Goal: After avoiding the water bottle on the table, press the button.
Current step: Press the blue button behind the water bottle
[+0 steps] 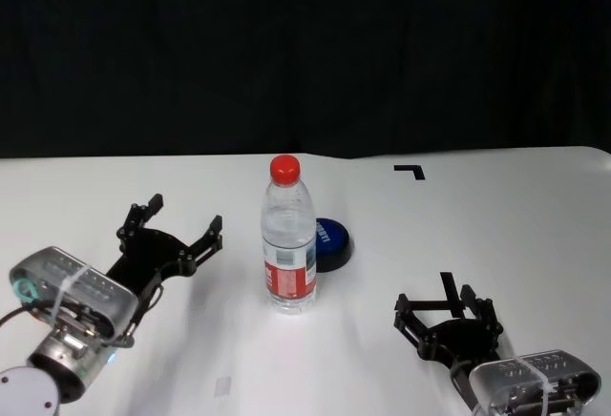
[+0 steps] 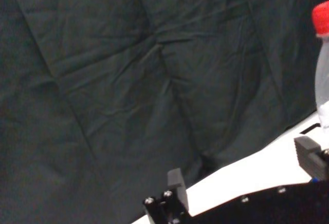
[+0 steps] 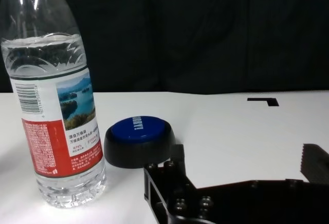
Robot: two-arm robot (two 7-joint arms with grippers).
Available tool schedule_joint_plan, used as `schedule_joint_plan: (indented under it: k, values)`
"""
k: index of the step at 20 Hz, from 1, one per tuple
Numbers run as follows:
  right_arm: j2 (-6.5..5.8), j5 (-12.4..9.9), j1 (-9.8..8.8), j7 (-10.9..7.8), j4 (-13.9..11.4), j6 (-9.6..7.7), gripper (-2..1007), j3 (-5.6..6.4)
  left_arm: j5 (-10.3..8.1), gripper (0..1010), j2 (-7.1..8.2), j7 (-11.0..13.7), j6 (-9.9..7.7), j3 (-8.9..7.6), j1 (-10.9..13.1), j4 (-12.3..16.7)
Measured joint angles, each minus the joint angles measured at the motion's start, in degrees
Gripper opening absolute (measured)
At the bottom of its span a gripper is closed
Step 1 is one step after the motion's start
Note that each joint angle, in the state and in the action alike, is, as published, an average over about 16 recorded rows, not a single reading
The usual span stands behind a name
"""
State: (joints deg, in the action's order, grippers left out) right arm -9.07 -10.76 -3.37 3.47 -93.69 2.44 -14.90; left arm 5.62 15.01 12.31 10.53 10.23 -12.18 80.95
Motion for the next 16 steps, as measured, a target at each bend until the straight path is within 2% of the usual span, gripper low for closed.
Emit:
schedule_joint_plan:
  k: [16]
  values:
    - [0.0, 0.0, 0.0, 0.0, 0.0, 0.0, 1003, 0.0, -0.71, 1009, -0.45, 1.0, 2.16, 1.62, -4.8, -6.8]
